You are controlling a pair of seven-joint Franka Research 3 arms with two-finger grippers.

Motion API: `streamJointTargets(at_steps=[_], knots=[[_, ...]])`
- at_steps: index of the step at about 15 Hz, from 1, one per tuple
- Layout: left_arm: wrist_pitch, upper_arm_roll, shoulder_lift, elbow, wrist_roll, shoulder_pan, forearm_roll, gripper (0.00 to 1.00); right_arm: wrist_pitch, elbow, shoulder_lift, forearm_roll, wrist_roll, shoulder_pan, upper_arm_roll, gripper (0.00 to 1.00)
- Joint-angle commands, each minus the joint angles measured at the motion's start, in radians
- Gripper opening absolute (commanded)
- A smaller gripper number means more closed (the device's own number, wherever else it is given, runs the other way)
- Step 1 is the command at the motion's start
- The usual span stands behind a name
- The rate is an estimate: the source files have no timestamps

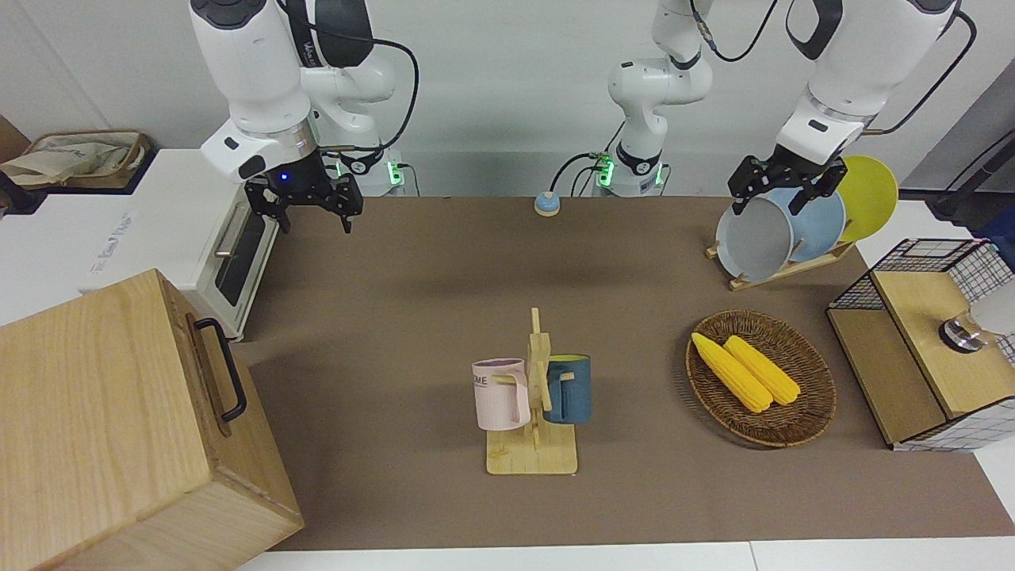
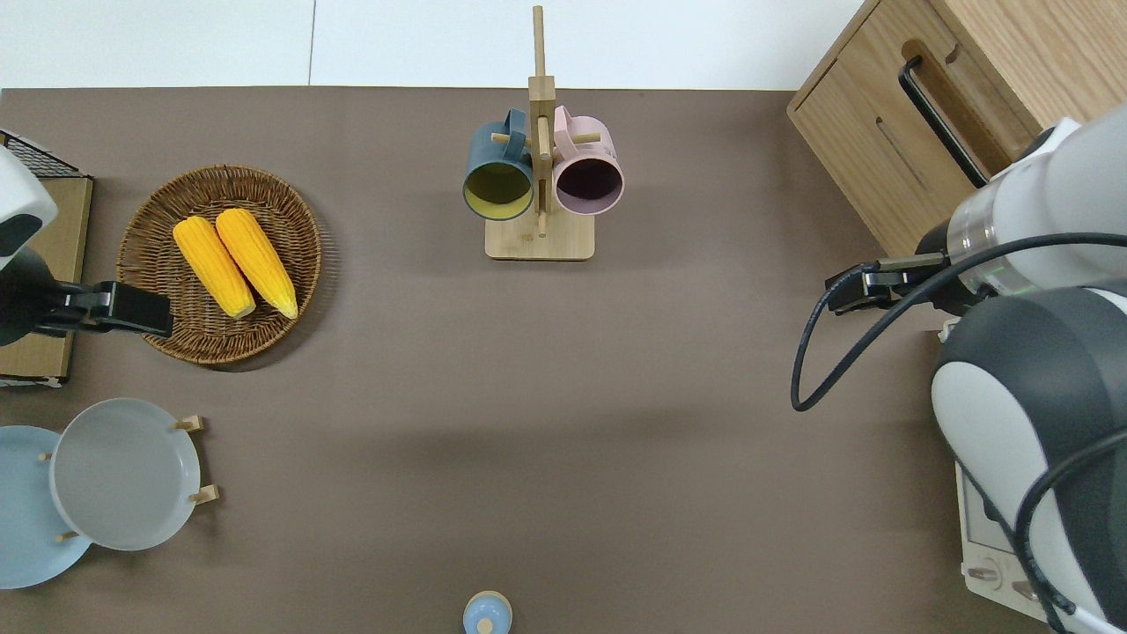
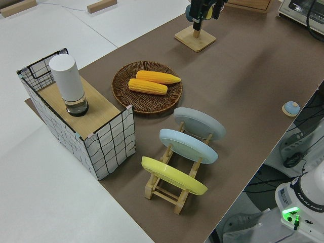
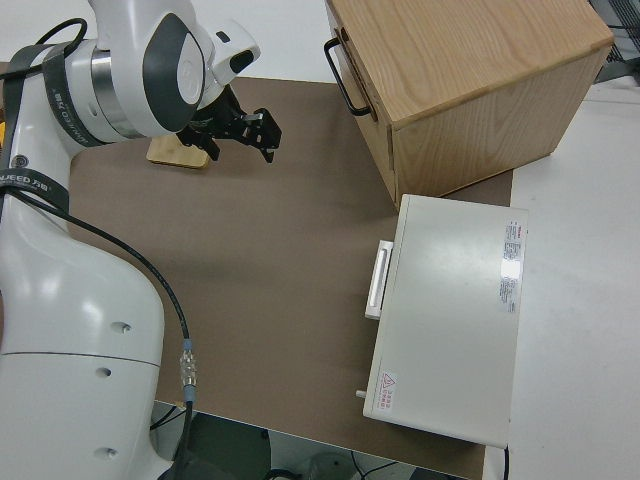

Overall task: Slide drawer open with right arm
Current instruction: 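Raise the right arm and swing it toward the wooden drawer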

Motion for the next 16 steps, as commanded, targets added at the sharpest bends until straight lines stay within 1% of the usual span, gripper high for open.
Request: streamJointTargets(at_steps=[1,8,13,16], knots=[[-0.020,-0.006,0.011,0.026,0.010,0.004,0.017,0.99,-0.014,0.025,0.012,0.003,0.016,0.007,-0.002,0.985],[-0.020,-0.006,0.011,0.026,0.010,0.004,0.017,0.99,-0.021,0.025,0.010,0.000,0.008,0.005,0.000,0.985],[-0.020,-0.006,0.011,0.026,0.010,0.004,0.017,0.99,-0.012,0.025,0.012,-0.006,0.000,0.008,0.000,0.985],[-0.020,-0.006,0.011,0.026,0.010,0.004,0.017,0.99,-0.011,0.025,0.012,-0.020,0.002,0.022,0.001,0.985]])
